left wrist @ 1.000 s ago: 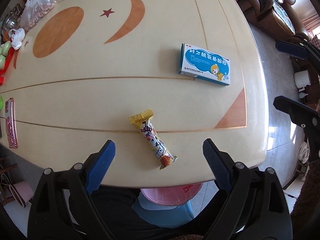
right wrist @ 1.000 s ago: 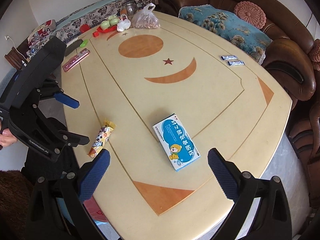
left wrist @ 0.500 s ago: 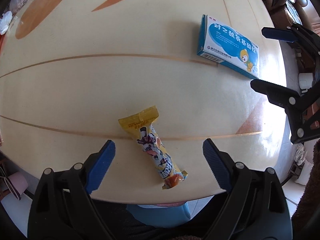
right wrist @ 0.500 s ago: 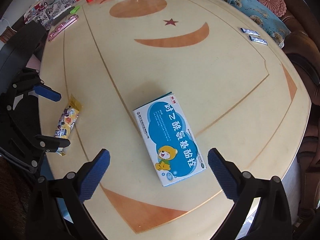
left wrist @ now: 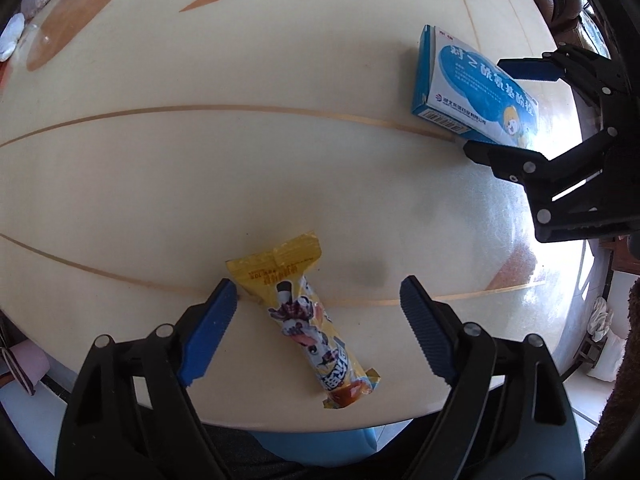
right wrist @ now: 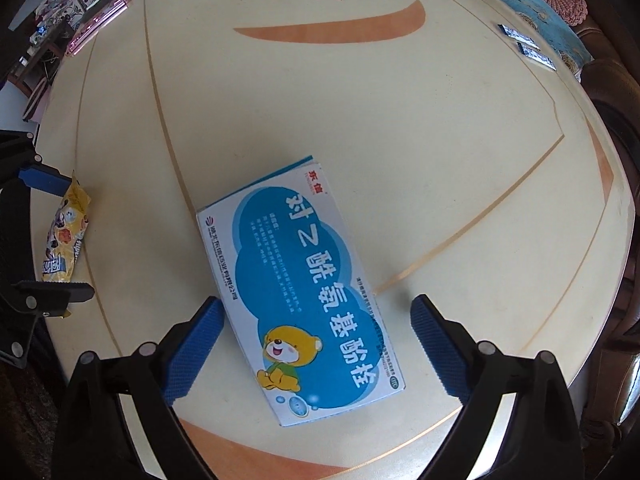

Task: Collect trash
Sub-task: 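Grasp yellow snack wrapper with left tool while right tool grasps blue-and-white medicine box, then lift wrapper with left tool while right tool carries medicine box toward pink bin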

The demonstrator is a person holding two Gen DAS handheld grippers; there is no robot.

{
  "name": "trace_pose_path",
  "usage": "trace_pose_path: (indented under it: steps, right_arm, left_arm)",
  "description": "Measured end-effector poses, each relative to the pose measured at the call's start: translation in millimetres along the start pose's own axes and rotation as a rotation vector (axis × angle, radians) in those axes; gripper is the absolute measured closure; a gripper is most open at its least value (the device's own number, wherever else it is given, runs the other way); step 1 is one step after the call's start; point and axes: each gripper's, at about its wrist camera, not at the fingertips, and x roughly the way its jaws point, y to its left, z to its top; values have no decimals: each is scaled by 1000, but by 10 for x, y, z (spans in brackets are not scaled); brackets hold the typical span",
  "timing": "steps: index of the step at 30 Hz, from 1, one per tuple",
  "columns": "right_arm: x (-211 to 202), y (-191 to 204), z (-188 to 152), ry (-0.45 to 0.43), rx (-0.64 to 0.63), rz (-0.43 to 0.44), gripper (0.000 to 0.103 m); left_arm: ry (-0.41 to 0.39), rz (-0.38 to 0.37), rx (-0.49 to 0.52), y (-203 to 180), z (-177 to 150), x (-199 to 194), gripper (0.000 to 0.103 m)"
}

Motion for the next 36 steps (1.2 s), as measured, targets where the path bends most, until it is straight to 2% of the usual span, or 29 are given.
trace_pose_path:
  steps: [1, 2, 6, 7, 10, 12, 14, 19, 27, 36]
  right_arm:
    - [-9, -5, -11, -13, 10, -2, 15]
    - [-21, -9, -22, -25, 24, -4, 16]
    - [-104, 108, -90, -47, 63, -23, 33]
    - [-118, 153, -104, -52, 71, -46, 34]
    - [-160, 246, -145, -59, 122, -93, 34]
    - [-179, 231, -167, -61, 222, -136, 34]
    - [-190, 194, -187, -69, 293, -97, 35]
    - [-335, 225, -279, -99, 356, -102, 35]
    - [-766, 414, -465, -160, 395, -160, 35]
    - [-996, 521, -509, -196, 406, -189, 35]
  left_arm:
    - [-8, 8, 3, -18, 15, -27, 35]
    - [-12, 15, -2, -36, 38, -31, 39]
    - [-15, 17, -15, 14, 69, -46, 65]
    - [-16, 15, -18, 20, 76, -52, 71]
    - [-14, -1, -13, 19, 88, -50, 74]
    - [-18, -6, -10, 27, 102, -53, 76]
    - [-14, -28, -7, 33, 91, -50, 77]
    - [-40, -36, 9, 100, 10, -135, 78]
    - [-105, -42, 52, 83, -137, -317, 81]
    - [-170, -56, 100, -71, -424, -506, 83]
